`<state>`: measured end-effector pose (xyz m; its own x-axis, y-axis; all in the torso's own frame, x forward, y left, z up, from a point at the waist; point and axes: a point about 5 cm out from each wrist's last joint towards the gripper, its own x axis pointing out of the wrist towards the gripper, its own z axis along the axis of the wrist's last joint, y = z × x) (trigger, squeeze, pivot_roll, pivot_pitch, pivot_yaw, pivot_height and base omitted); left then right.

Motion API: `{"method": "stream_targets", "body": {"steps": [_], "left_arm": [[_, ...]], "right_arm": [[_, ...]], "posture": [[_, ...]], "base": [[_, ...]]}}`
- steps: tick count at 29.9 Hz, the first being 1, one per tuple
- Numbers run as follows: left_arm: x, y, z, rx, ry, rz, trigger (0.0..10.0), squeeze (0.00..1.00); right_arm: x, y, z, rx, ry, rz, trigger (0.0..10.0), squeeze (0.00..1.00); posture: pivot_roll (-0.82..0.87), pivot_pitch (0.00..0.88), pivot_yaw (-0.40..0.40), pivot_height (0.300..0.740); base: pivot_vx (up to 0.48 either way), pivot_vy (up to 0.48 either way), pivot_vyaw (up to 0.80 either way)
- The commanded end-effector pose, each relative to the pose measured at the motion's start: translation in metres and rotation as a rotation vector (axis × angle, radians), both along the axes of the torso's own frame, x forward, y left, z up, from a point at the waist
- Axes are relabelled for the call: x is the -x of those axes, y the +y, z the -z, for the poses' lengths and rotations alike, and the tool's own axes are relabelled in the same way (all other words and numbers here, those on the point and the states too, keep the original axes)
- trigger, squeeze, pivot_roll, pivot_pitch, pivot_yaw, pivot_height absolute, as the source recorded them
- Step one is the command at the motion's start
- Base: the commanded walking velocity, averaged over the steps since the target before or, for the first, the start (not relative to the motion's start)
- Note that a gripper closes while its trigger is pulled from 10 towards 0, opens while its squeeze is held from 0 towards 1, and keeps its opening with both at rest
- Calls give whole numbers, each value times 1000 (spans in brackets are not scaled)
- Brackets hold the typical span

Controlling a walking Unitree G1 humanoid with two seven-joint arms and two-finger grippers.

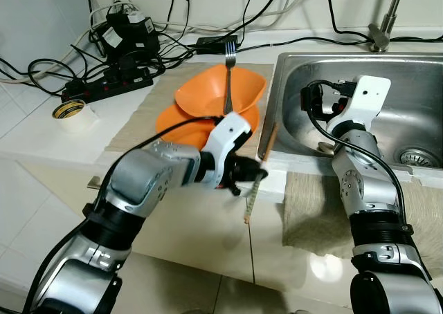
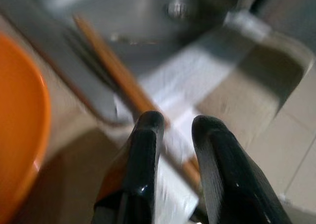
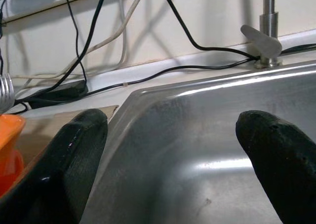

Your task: Kitchen organization

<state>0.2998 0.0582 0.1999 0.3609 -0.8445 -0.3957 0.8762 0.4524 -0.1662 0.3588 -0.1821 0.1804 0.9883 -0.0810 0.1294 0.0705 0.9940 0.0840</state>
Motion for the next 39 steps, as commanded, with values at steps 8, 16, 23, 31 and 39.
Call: {"method": "stream_targets", "body": {"steps": [8,16,23,31,39], "left_arm": [[-2,2,-14,28,-40,-23,0,0],[1,0,-11,-52,-138,-28,10000,1000],[0,5,8,-86,-52,-74,10000,1000],[2,4,16,-63,32,-101,10000,1000],[4,1,21,-60,61,-109,10000,1000]], "right_arm": [[1,3,-4,0,-11,-10,10000,0],[1,4,-3,0,-11,-11,10000,0],[2,4,-3,6,-11,-14,10000,0],[2,4,-3,14,-11,-16,10000,0],[3,7,-2,23,4,-65,10000,0]], "posture": [[3,0,155,740],[0,0,159,740],[-4,0,158,740],[-8,0,157,740],[-11,0,156,740]], "base": [[0,0,0],[0,0,0],[0,0,0],[0,0,0],[0,0,0]]}}
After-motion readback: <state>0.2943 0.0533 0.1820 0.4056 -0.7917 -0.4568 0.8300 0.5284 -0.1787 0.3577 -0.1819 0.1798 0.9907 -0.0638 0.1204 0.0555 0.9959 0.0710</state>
